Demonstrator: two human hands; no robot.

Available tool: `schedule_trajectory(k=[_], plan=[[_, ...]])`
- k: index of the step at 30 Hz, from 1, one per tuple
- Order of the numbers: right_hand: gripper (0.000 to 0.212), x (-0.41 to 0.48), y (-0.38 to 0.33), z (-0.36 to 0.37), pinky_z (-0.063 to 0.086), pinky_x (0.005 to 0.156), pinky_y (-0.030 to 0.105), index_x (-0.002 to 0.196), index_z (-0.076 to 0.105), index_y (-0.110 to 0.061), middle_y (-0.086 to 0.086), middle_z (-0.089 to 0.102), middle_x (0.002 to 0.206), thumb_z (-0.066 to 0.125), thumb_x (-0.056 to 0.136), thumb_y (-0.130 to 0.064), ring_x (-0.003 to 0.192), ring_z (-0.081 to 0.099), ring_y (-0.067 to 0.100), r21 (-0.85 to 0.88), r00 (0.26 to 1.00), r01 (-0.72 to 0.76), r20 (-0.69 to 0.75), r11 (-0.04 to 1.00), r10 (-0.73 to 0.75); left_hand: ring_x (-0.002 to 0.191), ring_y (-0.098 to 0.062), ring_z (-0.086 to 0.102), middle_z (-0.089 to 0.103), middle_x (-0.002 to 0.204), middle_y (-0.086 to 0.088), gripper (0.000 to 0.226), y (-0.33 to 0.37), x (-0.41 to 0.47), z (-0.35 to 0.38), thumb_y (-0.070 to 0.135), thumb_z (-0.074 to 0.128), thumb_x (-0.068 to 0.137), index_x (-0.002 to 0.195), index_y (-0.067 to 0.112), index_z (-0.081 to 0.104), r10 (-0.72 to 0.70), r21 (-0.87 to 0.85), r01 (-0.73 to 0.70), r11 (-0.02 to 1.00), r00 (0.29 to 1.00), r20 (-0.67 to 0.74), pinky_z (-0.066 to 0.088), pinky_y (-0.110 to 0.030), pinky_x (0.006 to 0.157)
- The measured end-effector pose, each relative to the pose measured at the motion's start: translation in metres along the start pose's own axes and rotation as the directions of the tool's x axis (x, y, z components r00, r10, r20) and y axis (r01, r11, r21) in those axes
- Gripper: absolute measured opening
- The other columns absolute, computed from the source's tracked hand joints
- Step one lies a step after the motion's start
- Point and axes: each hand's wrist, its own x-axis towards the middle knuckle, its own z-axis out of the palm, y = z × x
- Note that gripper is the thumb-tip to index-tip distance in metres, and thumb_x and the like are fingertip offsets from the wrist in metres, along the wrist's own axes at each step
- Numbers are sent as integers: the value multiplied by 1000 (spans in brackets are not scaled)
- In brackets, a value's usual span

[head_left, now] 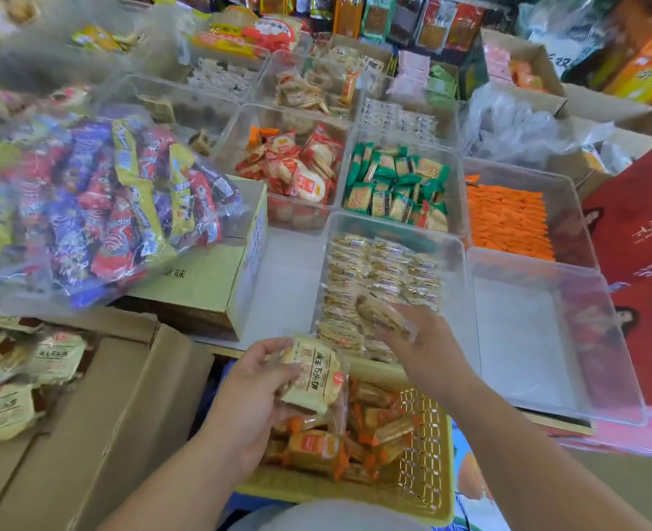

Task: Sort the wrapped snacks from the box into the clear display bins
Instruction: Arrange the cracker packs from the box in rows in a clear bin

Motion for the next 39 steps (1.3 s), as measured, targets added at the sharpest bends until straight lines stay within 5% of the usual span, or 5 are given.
schedule_trajectory(k=[12, 18, 23, 33, 39], plan=[[46, 62, 23, 53, 39, 45, 8, 99, 55, -59, -18, 65, 108, 59, 85, -15, 59, 59, -1, -191, 965, -17, 252, 981, 66, 88, -32, 76, 75, 114, -22, 31, 8, 3, -37, 3, 56, 95, 125, 8, 63, 5, -271, -31, 962, 995, -96, 63, -45, 69], [16, 57, 27, 44, 46, 76, 29, 104, 48, -64, -17, 63, 118, 50, 87, -63, 92, 64, 11, -215, 906, 69, 422, 974, 29, 88, -33, 77, 74, 114, -23, 44, 10, 1, -33, 9, 64, 80, 125, 8, 64, 2, -349, -32, 936, 996, -86, 63, -41, 61], [46, 55, 18, 34, 37, 105, 30, 143, 50, -31, -5, 53, 146, 50, 101, -49, 134, 46, 17, -330, 906, 218, 418, 918, -65, 87, -33, 77, 74, 113, -25, 32, 16, 5, -19, 2, 55, 94, 126, 5, 63, -19, -352, 3, 936, 999, -40, 62, -38, 59], [61, 1, 8, 15, 36, 112, 33, 145, 51, -36, -7, 41, 156, 71, 88, -26, 141, 42, 18, -192, 752, 655, 254, 730, -608, 68, -25, 74, 76, 93, -19, 25, 41, 29, 26, 2, 57, 98, 121, 9, 66, -92, -13, 93, 996, 993, 74, 58, -33, 51], [23, 10, 19, -4, 49, 75, 25, 116, 69, -20, -12, 67, 100, 69, 95, -29, 88, 60, 4, -143, 917, 382, -62, 913, -394, 101, -22, 66, 72, 110, -2, 29, 37, 72, 31, 44, 48, 104, 110, 24, 68, 326, 622, -184, 761, 938, -121, 52, -44, 94]])
